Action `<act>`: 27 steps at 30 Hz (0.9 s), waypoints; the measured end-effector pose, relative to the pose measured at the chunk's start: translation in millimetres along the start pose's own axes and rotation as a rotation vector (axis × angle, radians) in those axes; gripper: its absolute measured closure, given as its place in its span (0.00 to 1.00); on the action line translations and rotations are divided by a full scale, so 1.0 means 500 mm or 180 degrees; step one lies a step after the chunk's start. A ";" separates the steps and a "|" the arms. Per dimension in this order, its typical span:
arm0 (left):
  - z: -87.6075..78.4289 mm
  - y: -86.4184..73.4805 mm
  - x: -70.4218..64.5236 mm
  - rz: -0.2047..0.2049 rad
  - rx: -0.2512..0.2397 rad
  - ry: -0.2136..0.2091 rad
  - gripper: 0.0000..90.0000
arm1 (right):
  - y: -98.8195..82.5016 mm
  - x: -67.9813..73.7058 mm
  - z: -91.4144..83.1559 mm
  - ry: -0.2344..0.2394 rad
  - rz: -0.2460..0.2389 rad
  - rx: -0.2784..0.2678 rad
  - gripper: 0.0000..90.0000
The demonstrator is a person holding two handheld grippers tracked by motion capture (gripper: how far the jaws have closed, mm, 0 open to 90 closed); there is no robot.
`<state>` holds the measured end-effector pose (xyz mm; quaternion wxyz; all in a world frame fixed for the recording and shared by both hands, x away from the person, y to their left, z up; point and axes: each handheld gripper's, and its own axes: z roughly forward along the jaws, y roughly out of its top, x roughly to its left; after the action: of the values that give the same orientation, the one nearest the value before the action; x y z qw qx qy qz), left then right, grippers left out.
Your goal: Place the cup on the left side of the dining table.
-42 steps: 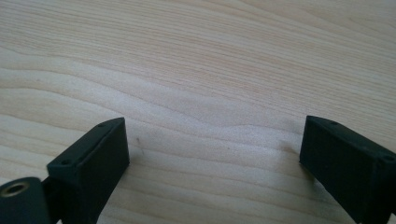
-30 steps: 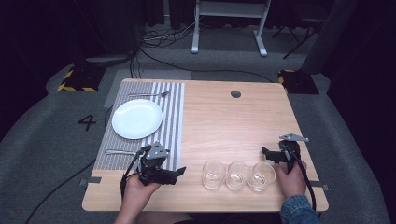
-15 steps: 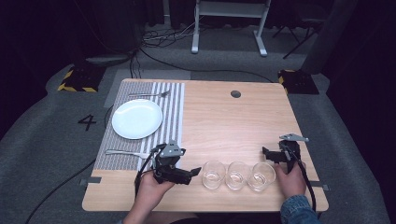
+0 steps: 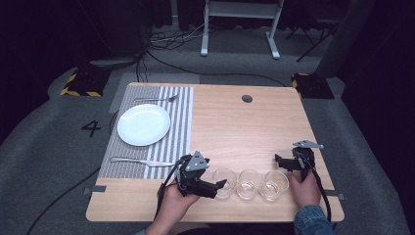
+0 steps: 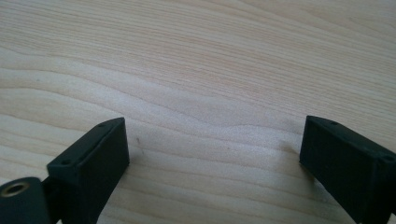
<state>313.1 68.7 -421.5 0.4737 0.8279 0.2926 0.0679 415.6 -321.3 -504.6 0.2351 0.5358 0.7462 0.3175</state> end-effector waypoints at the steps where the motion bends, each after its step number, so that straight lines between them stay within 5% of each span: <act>1: 0.004 -0.001 -0.002 0.0008 -0.0057 -0.0053 0.09 | 0.000 0.000 0.000 0.0000 -0.0001 -0.0002 0.09; 3: 0.012 -0.004 -0.010 0.0051 -0.0179 -0.0118 0.00 | 0.000 0.000 0.000 -0.0001 0.0001 -0.0001 0.09; 6: 0.027 -0.007 -0.022 0.0136 -0.0127 -0.0080 0.00 | 0.000 0.000 0.000 -0.0001 0.0000 -0.0001 0.09; 14: 0.058 -0.021 -0.023 0.0069 -0.0075 -0.0032 0.00 | 0.000 0.000 0.000 0.0003 0.0007 -0.0002 0.09; 22: 0.098 -0.050 -0.022 -0.0018 -0.0022 0.0195 0.02 | 0.000 0.000 0.000 -0.0001 -0.0003 -0.0002 0.09; 27: 0.116 -0.063 -0.019 -0.0026 -0.0022 0.0087 0.07 | 0.000 0.000 0.000 0.0000 0.0001 -0.0001 0.09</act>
<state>314.8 32.2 -477.3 0.4729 0.8240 0.3021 0.0783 415.6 -321.3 -504.6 0.2352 0.5358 0.7461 0.3176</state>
